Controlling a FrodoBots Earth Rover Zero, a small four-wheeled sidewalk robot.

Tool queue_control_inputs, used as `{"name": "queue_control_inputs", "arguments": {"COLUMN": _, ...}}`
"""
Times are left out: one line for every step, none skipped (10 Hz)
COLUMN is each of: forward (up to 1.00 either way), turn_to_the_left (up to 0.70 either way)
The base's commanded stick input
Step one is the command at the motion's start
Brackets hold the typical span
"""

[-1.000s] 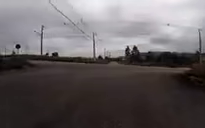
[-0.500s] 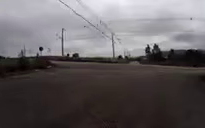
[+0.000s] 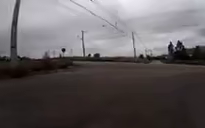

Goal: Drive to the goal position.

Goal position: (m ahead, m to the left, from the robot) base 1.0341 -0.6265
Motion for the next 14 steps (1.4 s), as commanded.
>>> {"name": "queue_control_inputs", "arguments": {"forward": 0.0, "turn_to_the_left": 0.45}}
{"name": "queue_control_inputs", "arguments": {"forward": 0.0, "turn_to_the_left": 0.45}}
{"name": "queue_control_inputs", "arguments": {"forward": 0.0, "turn_to_the_left": 0.45}}
{"name": "queue_control_inputs", "arguments": {"forward": 0.0, "turn_to_the_left": 0.45}}
{"name": "queue_control_inputs", "arguments": {"forward": 0.0, "turn_to_the_left": 0.45}}
{"name": "queue_control_inputs", "arguments": {"forward": 0.0, "turn_to_the_left": 0.45}}
{"name": "queue_control_inputs", "arguments": {"forward": 0.0, "turn_to_the_left": 0.45}}
{"name": "queue_control_inputs", "arguments": {"forward": 0.0, "turn_to_the_left": 0.45}}
{"name": "queue_control_inputs", "arguments": {"forward": 0.0, "turn_to_the_left": 0.45}}
{"name": "queue_control_inputs", "arguments": {"forward": 0.0, "turn_to_the_left": 0.45}}
{"name": "queue_control_inputs", "arguments": {"forward": 0.0, "turn_to_the_left": 0.45}}
{"name": "queue_control_inputs", "arguments": {"forward": 0.0, "turn_to_the_left": 0.12}}
{"name": "queue_control_inputs", "arguments": {"forward": 0.0, "turn_to_the_left": 0.0}}
{"name": "queue_control_inputs", "arguments": {"forward": 0.0, "turn_to_the_left": 0.0}}
